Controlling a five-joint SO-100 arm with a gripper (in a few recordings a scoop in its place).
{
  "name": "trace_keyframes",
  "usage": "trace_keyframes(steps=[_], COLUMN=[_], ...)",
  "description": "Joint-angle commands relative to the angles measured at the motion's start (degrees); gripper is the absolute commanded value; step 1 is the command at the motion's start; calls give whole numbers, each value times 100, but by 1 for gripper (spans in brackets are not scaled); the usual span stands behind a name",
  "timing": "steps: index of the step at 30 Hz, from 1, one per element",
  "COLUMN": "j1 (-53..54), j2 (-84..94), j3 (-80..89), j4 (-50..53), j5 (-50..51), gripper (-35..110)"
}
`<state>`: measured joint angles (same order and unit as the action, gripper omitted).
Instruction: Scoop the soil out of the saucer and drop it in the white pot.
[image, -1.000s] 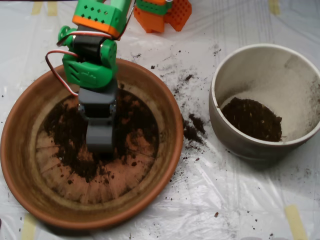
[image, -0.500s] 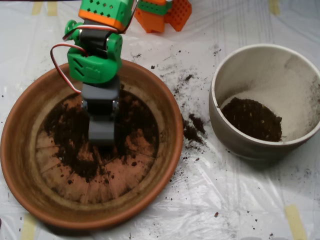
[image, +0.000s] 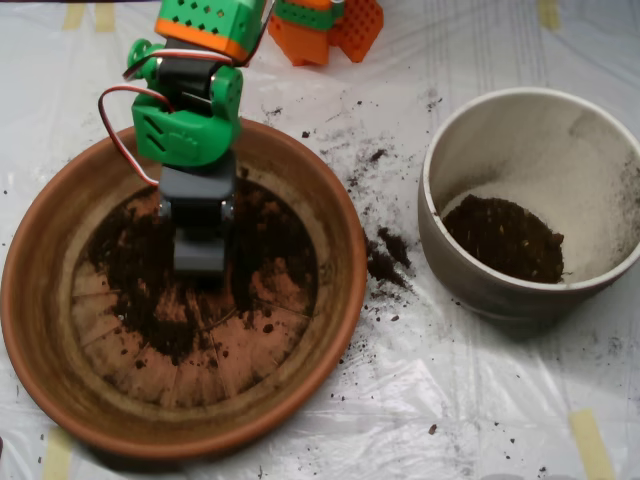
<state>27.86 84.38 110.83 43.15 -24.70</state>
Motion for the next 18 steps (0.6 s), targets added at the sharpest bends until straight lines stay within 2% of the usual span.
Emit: trace_keyframes(steps=[1, 9, 18], j1=[158, -158, -967], j2=[729, 2681, 4860], j3=[-105, 1318, 1450], j4=[-501, -1556, -519], j5=[431, 896, 1107], gripper=[-1, -1, -1])
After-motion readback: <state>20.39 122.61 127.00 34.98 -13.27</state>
